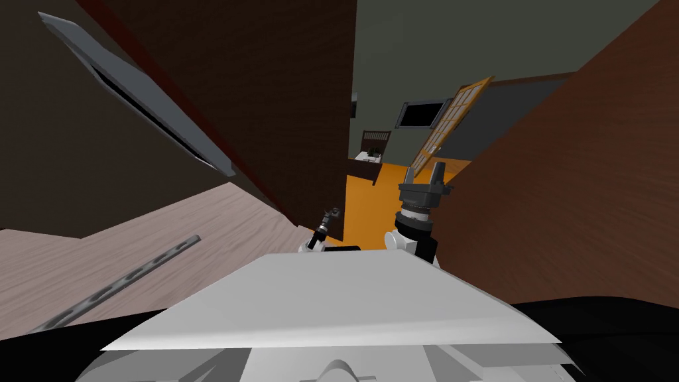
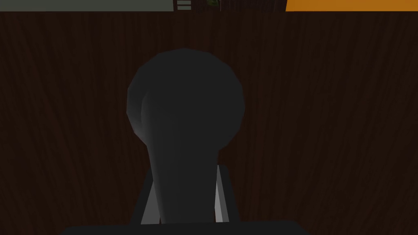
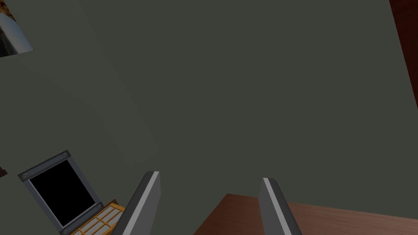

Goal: Push the door open

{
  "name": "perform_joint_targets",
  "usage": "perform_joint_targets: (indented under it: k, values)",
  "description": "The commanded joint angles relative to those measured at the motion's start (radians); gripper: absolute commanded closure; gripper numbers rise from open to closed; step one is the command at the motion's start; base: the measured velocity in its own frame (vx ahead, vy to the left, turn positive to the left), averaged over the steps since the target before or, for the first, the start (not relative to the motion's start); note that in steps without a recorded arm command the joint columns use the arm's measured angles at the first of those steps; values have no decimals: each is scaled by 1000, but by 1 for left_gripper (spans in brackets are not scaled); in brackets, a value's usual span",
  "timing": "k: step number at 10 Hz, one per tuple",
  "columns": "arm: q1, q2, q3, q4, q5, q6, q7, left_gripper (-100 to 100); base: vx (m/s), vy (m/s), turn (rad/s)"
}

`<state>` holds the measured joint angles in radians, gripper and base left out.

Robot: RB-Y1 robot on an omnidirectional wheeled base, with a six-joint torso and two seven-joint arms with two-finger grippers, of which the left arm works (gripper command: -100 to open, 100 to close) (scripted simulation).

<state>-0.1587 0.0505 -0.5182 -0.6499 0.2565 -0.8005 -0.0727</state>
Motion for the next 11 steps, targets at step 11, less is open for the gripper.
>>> perform_joint_targets:
  k: [11]
  values:
    - [-13,17,169,13,31,-1,-36,100,130,-133,55]
